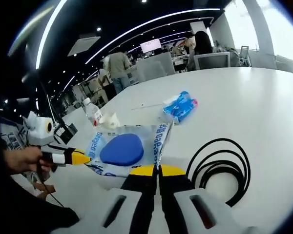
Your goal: Arrange the tabletop items into an orderly group along one side of the table until the central work area is clear of visible clutter.
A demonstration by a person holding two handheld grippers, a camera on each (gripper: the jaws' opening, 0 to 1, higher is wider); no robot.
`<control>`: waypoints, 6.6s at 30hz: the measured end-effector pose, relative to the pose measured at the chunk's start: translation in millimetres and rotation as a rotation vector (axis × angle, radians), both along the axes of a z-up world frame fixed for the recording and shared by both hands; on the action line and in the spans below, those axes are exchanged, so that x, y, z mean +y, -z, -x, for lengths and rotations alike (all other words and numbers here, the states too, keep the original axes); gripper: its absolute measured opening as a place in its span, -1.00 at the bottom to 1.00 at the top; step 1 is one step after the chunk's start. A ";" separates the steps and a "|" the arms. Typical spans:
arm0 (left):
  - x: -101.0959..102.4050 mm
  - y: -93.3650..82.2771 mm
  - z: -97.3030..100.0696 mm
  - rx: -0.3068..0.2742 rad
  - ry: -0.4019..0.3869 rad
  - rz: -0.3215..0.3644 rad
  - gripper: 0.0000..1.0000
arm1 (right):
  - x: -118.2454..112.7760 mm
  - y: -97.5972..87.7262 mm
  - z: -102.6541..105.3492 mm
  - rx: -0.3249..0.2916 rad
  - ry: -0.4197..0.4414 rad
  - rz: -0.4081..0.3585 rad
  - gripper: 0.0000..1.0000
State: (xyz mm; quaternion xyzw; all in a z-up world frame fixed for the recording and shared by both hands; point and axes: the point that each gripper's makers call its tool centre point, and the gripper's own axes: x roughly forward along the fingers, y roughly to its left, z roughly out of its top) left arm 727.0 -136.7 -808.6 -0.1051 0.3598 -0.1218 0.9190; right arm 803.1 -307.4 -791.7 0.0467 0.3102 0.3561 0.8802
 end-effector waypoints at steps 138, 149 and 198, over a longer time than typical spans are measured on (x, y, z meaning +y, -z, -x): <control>-4.3 -23.6 -89.9 -0.126 -0.109 -0.120 -0.40 | 20.5 -11.0 -94.2 -0.134 -0.079 0.156 -0.14; -27.7 -47.8 -104.9 -0.168 -0.128 -0.111 -0.31 | 18.5 -32.4 -122.4 -0.166 -0.153 0.182 -0.07; -42.9 -18.5 -180.7 -0.057 -0.250 0.070 -0.20 | 84.8 -40.5 -227.2 -0.208 -0.468 0.232 -0.06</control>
